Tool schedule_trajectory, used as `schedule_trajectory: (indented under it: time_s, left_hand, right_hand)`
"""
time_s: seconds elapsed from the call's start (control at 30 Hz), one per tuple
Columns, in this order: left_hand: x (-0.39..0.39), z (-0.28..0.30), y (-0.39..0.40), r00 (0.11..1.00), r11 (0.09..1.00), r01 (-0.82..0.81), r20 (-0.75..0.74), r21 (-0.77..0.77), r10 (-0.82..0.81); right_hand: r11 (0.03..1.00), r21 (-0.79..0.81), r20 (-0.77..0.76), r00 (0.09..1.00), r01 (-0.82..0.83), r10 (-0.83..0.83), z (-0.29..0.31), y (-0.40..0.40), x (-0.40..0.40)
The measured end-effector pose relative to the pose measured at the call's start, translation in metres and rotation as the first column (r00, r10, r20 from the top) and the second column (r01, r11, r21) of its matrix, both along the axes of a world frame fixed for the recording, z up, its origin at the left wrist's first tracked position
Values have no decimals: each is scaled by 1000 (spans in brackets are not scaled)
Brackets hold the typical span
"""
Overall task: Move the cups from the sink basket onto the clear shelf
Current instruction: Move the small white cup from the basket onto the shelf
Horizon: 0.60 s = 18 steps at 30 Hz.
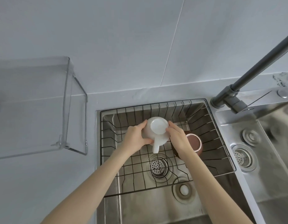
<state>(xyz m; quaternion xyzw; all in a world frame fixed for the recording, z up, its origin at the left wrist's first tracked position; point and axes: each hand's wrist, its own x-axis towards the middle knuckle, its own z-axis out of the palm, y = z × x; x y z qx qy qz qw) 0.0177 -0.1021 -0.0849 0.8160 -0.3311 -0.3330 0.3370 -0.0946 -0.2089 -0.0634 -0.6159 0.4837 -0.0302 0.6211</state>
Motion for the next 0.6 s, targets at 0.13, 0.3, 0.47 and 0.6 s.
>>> schedule_trajectory:
  time_s: [0.13, 0.3, 0.47, 0.6]
  left_hand:
    - [4, 45, 17, 995, 996, -39, 85, -75, 45]
    - [16, 122, 49, 961, 960, -163, 184, -227, 207]
    - [48, 188, 99, 885, 885, -289, 249, -365, 392]
    - [85, 212, 135, 803, 851, -356, 339, -386, 490]
  right_hand:
    - [998, -49, 86, 995, -38, 42, 30, 5, 4]
    - [988, -135, 242, 964, -75, 107, 95, 23, 28]
    - [932, -305, 345, 889, -196, 300, 168, 55, 84]
    - [863, -398, 331, 828, -312, 452, 208, 89, 137]
